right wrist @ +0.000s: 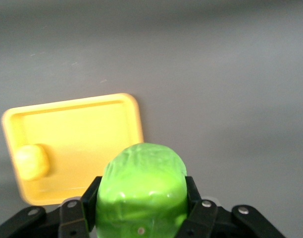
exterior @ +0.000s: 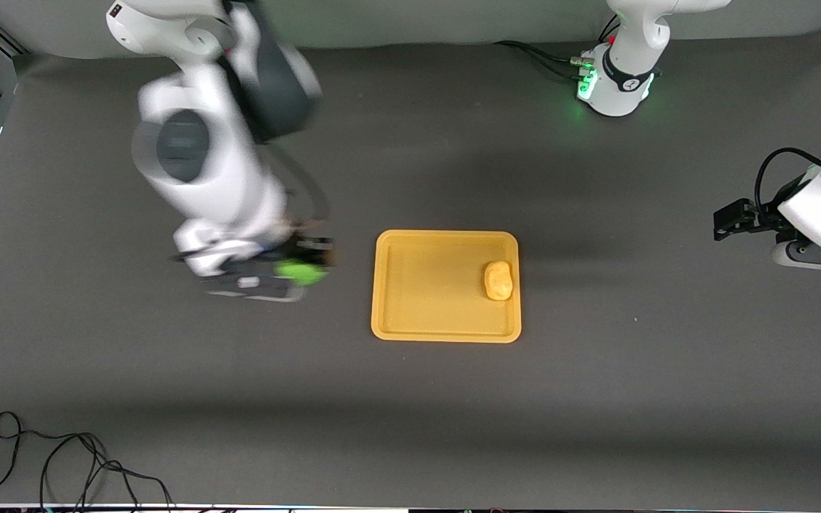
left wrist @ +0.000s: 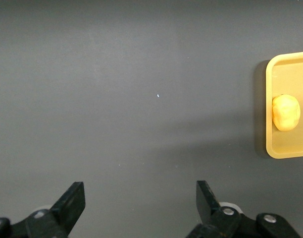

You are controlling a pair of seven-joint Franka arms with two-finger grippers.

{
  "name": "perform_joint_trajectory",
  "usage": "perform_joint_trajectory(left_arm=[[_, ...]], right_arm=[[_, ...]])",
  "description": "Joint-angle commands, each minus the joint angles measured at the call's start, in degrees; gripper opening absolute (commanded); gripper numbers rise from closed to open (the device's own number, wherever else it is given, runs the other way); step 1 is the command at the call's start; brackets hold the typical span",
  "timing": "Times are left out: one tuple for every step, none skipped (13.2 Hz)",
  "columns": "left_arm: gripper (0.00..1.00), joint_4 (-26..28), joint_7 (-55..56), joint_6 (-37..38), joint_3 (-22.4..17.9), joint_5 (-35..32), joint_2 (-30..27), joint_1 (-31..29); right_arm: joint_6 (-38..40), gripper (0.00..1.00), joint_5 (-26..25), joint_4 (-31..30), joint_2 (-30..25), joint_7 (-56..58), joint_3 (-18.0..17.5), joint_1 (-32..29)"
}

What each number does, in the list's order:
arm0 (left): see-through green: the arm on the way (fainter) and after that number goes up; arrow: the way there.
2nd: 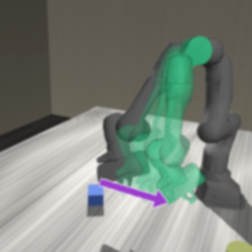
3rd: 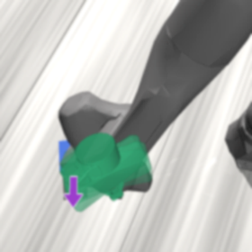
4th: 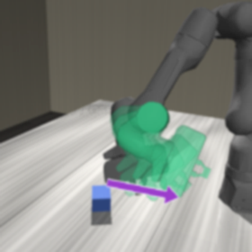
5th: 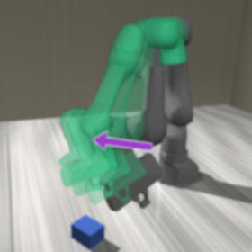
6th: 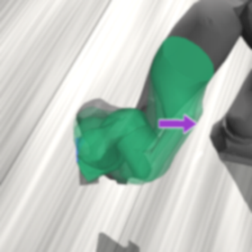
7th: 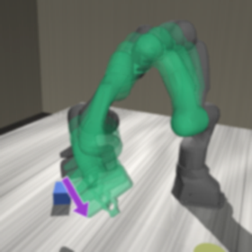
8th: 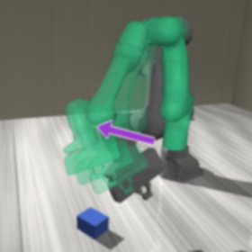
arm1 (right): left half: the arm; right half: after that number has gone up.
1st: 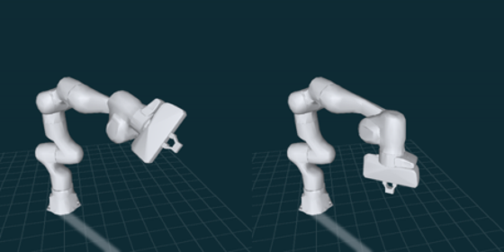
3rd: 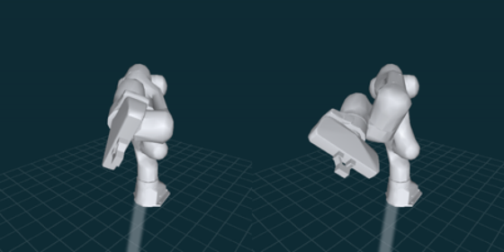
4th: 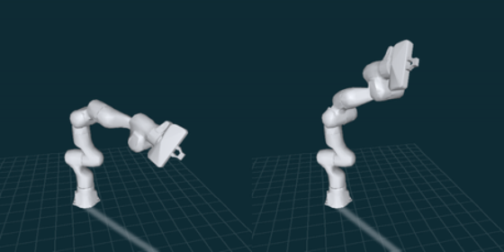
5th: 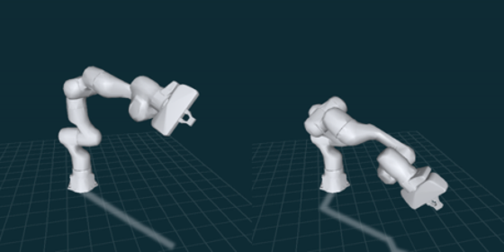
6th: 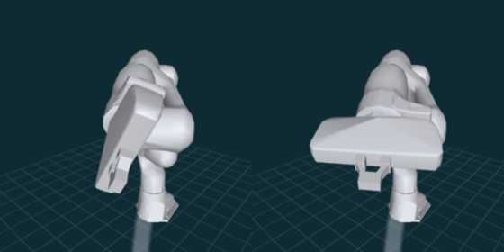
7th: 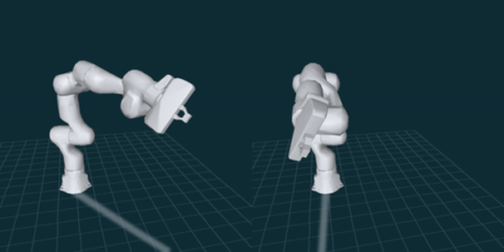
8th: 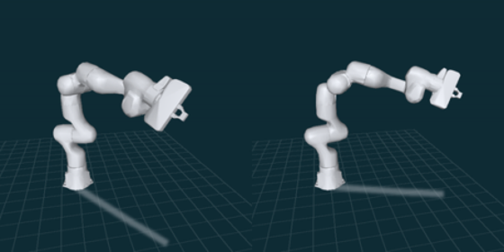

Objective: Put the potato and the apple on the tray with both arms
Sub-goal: 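Carry the green apple over the tray with the right gripper and lower it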

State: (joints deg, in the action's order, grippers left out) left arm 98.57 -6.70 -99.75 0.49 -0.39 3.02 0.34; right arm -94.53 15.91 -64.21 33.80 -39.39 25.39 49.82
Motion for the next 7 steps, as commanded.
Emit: perform_joint_trajectory(left_arm=[[1.0, 1.4, -0.8, -0.7, 0.1, 0.6, -1.4, -0.3], [1.0, 1.5, -0.8, -0.8, 0.1, 0.6, -1.3, -0.3], [1.0, 1.6, -0.8, -0.9, 0.1, 0.6, -1.2, -0.3], [1.0, 1.6, -0.8, -0.9, 0.1, 0.6, -1.1, -0.3], [1.0, 1.6, -0.8, -1.0, 0.1, 0.6, -1.0, -0.3], [1.0, 1.6, -0.8, -1.1, 0.1, 0.6, -0.9, -0.3], [1.0, 1.6, -0.8, -1.1, 0.1, 0.6, -0.8, -0.3]], right_arm=[[-0.8, 0.43, 1.2, 11.8, 9.4, -14.1, -7.3, -1.1], [-3.7, 0.43, 0.5, 11.7, 10.8, -16.4, -9.6, -0.5], [-6.2, 0.43, -0.3, 11.7, 13.0, -16.9, -9.8, 1.0], [-8.5, 0.43, -0.5, 11.5, 15.0, -17.0, -9.9, 1.3], [-10.5, 0.43, -0.5, 11.5, 17.5, -17.0, -9.9, 1.3], [-12.9, 0.43, -0.6, 11.4, 20.0, -17.0, -9.9, 1.5], [-15.5, 0.43, -1.1, 11.4, 22.2, -17.0, -9.9, 1.9]])
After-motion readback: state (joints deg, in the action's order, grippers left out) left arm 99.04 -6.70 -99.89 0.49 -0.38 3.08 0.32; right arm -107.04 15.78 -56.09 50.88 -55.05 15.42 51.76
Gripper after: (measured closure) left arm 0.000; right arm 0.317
